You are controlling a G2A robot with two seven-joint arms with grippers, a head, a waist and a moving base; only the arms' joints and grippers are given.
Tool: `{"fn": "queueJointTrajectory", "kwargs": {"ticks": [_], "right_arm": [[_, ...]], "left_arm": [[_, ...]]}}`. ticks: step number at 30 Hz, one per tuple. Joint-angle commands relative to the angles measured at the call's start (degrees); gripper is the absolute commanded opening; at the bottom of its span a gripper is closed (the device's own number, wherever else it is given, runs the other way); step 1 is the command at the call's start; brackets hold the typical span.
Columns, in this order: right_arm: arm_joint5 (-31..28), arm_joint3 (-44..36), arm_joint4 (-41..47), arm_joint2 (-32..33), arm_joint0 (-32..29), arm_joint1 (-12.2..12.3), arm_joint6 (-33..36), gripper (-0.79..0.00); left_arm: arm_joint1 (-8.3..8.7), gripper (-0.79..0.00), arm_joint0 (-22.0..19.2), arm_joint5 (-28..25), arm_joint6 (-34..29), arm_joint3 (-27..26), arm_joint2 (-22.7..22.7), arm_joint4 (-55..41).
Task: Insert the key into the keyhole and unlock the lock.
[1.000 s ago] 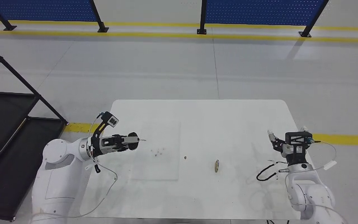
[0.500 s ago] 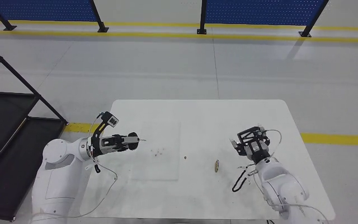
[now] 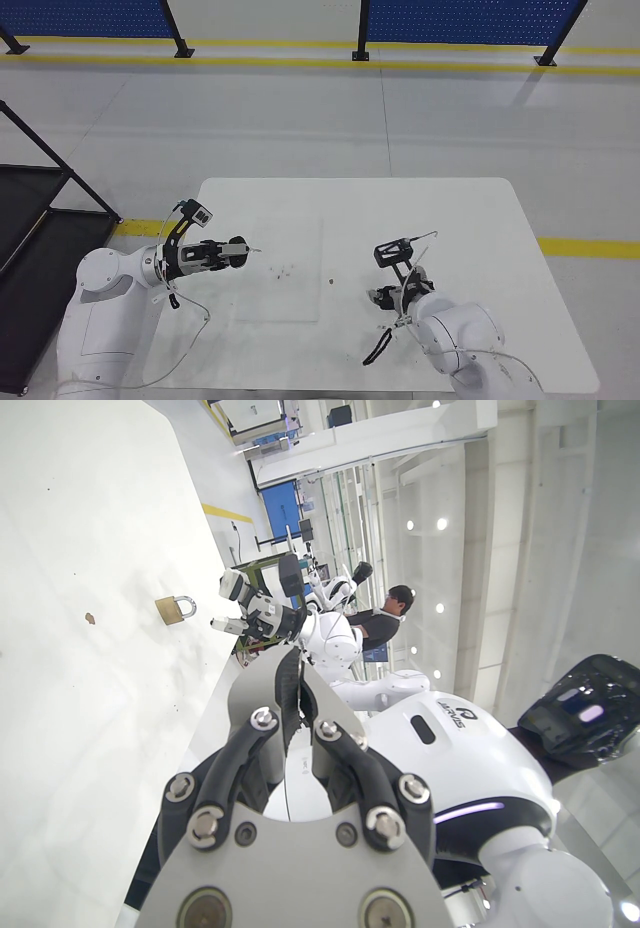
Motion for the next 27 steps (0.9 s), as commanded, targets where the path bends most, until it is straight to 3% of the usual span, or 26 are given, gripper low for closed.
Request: {"fn": "queueJointTrajectory", "kwargs": {"ticks": [1, 6, 24, 27], "right_arm": [[1.8, 0.5, 0.3, -1.0, 1.7, -0.4, 2.8, 0.0], [5.1, 2.5, 0.4, -2.1, 5.1, -1.2, 6.2, 0.0], [4.6, 3.4, 1.4, -1.7, 5.3, -1.3, 5.0, 0.0], [3.5, 4.9, 4.0, -1.5, 8.3, -1.6, 9.8, 0.0]], "left_arm": [[0.0, -0.785, 0.0, 0.0, 0.0, 0.0, 0.0, 0.0], [0.0, -0.785, 0.0, 0.0, 0.0, 0.0, 0.0, 0.0], [0.0, -0.785, 0.0, 0.0, 0.0, 0.0, 0.0, 0.0], [0.0, -0.785, 0.0, 0.0, 0.0, 0.0, 0.0, 0.0]]}}
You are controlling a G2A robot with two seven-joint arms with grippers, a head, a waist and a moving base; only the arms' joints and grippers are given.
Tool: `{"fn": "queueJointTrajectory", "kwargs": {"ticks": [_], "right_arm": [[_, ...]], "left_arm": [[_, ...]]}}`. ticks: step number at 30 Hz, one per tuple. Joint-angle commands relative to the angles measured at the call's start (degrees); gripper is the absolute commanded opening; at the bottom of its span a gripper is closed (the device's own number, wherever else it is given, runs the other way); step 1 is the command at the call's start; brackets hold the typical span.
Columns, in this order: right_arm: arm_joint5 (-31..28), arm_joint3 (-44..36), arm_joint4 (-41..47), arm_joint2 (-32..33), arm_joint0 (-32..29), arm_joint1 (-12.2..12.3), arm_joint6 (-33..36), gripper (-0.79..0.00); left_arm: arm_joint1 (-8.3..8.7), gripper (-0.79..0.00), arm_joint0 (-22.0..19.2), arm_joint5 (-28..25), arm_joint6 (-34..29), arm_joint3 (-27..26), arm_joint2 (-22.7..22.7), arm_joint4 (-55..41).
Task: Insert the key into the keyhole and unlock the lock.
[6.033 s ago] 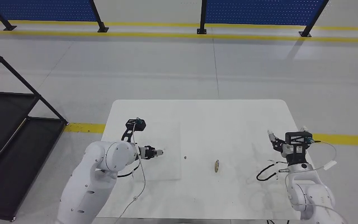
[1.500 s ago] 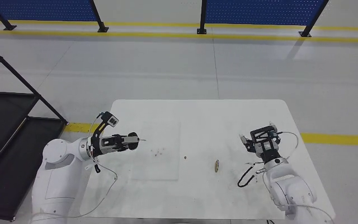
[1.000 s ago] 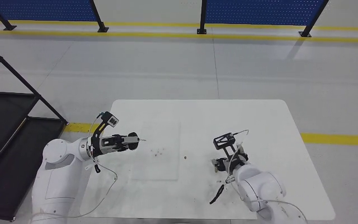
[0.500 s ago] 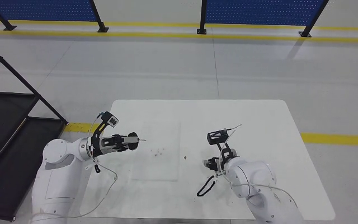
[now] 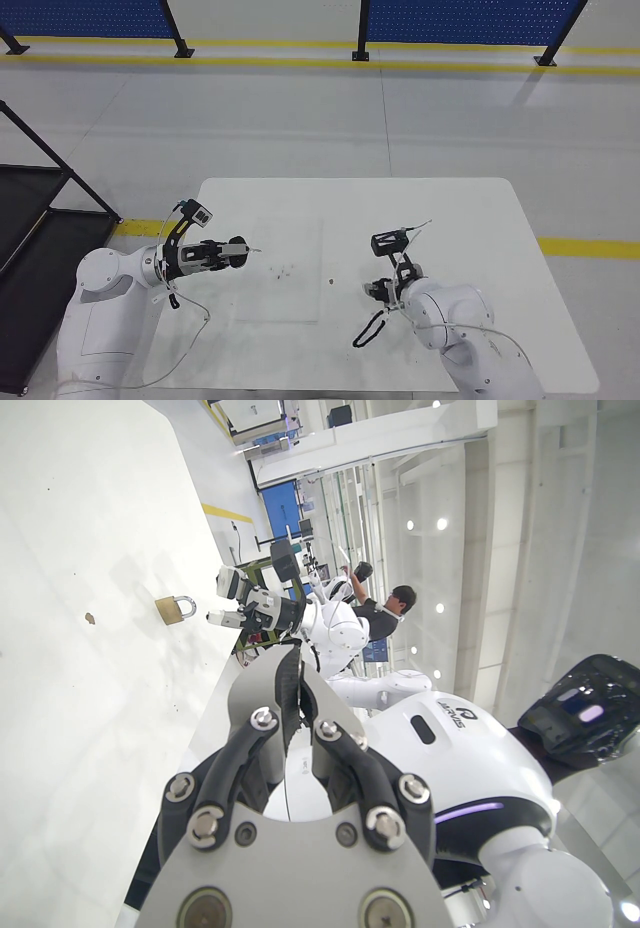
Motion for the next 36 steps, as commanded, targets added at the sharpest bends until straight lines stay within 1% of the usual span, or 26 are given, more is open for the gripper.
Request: {"fn": "queueJointTrajectory", "kwargs": {"ticks": [1, 4, 13, 18, 28, 29, 31, 32, 33, 34, 35, 36], "right_arm": [[0.0, 1.4, 2.7, 0.3, 2.5, -0.3, 4.8, 0.0], [-2.1, 4.1, 2.8, 0.3, 5.1, -0.7, 7.0, 0.0], [-2.1, 11.7, 0.9, -2.7, 8.4, -1.8, 7.0, 0.0], [-2.1, 13.2, 0.9, -2.8, 8.5, -2.7, 7.0, 0.0], [-2.1, 14.2, -0.1, -2.5, 6.2, -3.8, 7.0, 0.0], [-2.1, 14.3, 0.2, -2.5, 6.1, -3.9, 7.0, -0.015], [-2.1, 14.7, 0.3, -2.4, 6.1, -4.0, 7.0, -0.092], [-2.1, 14.9, 0.4, -2.4, 6.2, -4.1, 7.0, -0.148], [-2.1, 15.1, 0.5, -2.4, 6.3, -4.2, 7.0, -0.157], [-2.1, 15.5, 0.5, -2.5, 6.4, -4.2, 7.0, -0.209], [-2.1, 15.8, 0.6, -2.6, 6.5, -4.3, 7.0, -0.314], [-2.1, 16.1, 0.7, -2.6, 6.6, -4.4, 7.0, -0.385]], "left_arm": [[0.0, -0.785, 0.0, 0.0, 0.0, 0.0, 0.0, 0.0], [0.0, -0.785, 0.0, 0.0, 0.0, 0.0, 0.0, 0.0], [0.0, -0.785, 0.0, 0.0, 0.0, 0.0, 0.0, 0.0], [0.0, -0.785, 0.0, 0.0, 0.0, 0.0, 0.0, 0.0], [0.0, -0.785, 0.0, 0.0, 0.0, 0.0, 0.0, 0.0], [0.0, -0.785, 0.0, 0.0, 0.0, 0.0, 0.0, 0.0], [0.0, -0.785, 0.0, 0.0, 0.0, 0.0, 0.0, 0.0], [0.0, -0.785, 0.0, 0.0, 0.0, 0.0, 0.0, 0.0], [0.0, -0.785, 0.0, 0.0, 0.0, 0.0, 0.0, 0.0], [0.0, -0.785, 0.0, 0.0, 0.0, 0.0, 0.0, 0.0], [0.0, -0.785, 0.0, 0.0, 0.0, 0.0, 0.0, 0.0], [0.0, -0.785, 0.0, 0.0, 0.0, 0.0, 0.0, 0.0]]}}
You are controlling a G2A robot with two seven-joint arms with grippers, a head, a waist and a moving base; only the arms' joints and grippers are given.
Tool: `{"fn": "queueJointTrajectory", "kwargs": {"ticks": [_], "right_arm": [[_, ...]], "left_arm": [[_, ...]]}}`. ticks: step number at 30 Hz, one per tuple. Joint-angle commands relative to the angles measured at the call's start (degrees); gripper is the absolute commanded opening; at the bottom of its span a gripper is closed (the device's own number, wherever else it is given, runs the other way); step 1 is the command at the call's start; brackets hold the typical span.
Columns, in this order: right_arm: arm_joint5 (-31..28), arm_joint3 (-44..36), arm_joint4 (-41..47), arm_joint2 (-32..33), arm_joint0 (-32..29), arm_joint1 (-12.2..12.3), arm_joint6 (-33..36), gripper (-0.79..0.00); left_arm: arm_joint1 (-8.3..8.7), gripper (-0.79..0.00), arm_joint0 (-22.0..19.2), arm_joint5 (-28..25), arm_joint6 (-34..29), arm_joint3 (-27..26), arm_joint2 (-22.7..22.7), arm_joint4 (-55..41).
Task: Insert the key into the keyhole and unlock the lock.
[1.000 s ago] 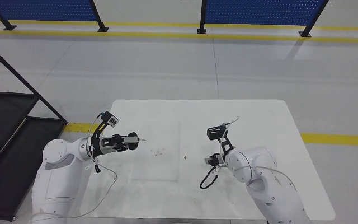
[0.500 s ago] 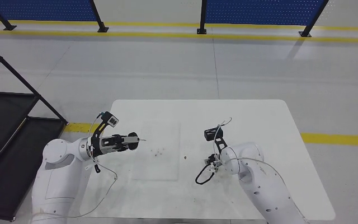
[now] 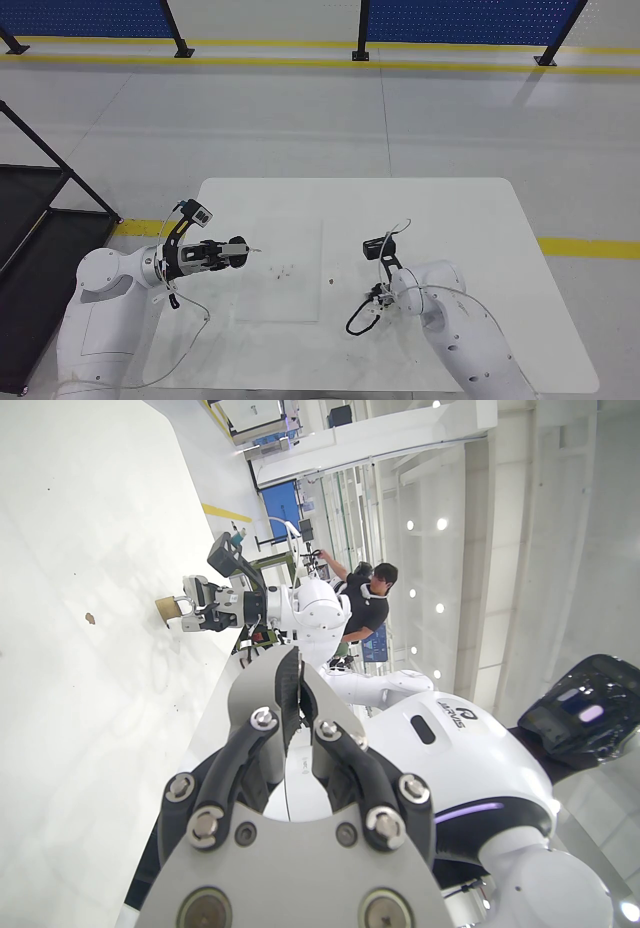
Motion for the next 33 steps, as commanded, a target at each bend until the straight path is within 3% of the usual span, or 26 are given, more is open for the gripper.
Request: {"fn": "queueJointTrajectory", "kwargs": {"ticks": [1, 22, 25, 26, 33], "right_arm": [[0.0, 0.6, 0.2, -0.1, 0.3, -0.1, 0.0, -0.413], [0.0, 3.5, -0.9, 0.5, 0.4, -1.4, 0.0, -0.539], [0.0, 3.7, -1.1, 0.6, 0.3, -1.5, 0.0, -0.671], [0.0, 3.8, -1.1, 0.7, 0.3, -1.5, 0.0, -0.785], [0.0, 4.5, 1.5, 1.8, 0.3, -1.6, 0.0, -0.785]], "left_arm": [[0.0, -0.785, 0.0, 0.0, 0.0, 0.0, 0.0, 0.0], [0.0, -0.785, 0.0, 0.0, 0.0, 0.0, 0.0, 0.0], [0.0, -0.785, 0.0, 0.0, 0.0, 0.0, 0.0, 0.0], [0.0, -0.785, 0.0, 0.0, 0.0, 0.0, 0.0, 0.0], [0.0, -0.785, 0.0, 0.0, 0.0, 0.0, 0.0, 0.0]]}}
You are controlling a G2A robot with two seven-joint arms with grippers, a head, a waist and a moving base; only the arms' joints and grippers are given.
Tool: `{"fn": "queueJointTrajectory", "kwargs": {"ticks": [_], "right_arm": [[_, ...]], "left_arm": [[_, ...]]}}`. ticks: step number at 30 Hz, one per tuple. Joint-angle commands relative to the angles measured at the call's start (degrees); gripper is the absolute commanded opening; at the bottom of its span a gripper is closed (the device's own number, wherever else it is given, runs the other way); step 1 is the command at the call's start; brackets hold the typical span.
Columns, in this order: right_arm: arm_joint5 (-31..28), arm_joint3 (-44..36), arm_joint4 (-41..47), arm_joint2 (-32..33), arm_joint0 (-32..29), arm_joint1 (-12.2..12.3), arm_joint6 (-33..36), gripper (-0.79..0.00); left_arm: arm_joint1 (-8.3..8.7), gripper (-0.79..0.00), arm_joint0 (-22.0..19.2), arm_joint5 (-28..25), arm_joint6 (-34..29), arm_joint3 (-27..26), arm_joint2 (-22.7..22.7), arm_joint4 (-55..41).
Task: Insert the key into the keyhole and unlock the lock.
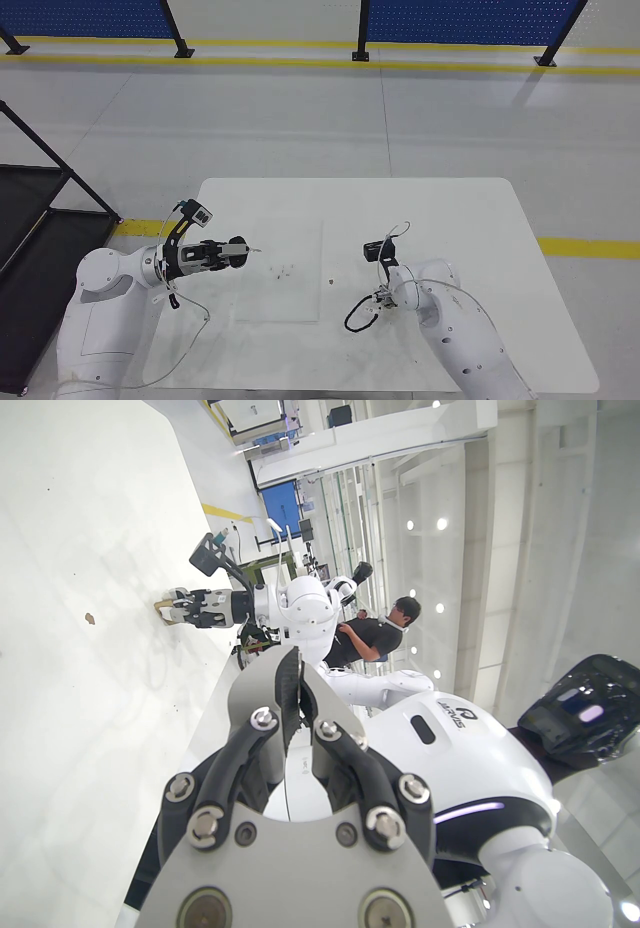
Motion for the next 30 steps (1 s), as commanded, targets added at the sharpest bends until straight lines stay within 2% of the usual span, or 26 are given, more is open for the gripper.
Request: {"fn": "queueJointTrajectory", "kwargs": {"ticks": [1, 5, 10, 15, 19, 23, 30], "right_arm": [[0.0, -0.5, 0.9, 0.9, -0.1, 0.0, 0.0, -0.785], [0.0, -4.0, 10.0, 5.5, -0.7, -0.1, 0.0, -0.785], [0.0, -4.2, 28.8, 12.3, 0.3, -0.1, 0.0, -0.785], [-4.1, 0.9, 48.5, 16.2, 1.3, -0.6, -4.2, -0.785], [-6.8, 7.3, 60.3, 16.8, 2.7, -1.0, -6.8, -0.785], [-8.2, 13.1, 66.5, 15.5, 4.8, -1.4, -9.5, -0.785], [-8.2, 13.1, 66.5, 15.5, 4.8, -1.4, -9.5, -0.785]], "left_arm": [[0.0, -0.785, 0.0, 0.0, 0.0, 0.0, 0.0, 0.0], [0.0, -0.785, 0.0, 0.0, 0.0, 0.0, 0.0, 0.0], [0.0, -0.785, 0.0, 0.0, 0.0, 0.0, 0.0, 0.0], [0.0, -0.785, 0.0, 0.0, 0.0, 0.0, 0.0, 0.0], [0.0, -0.785, 0.0, 0.0, 0.0, 0.0, 0.0, 0.0], [0.0, -0.785, 0.0, 0.0, 0.0, 0.0, 0.0, 0.0], [0.0, -0.785, 0.0, 0.0, 0.0, 0.0, 0.0, 0.0]]}}
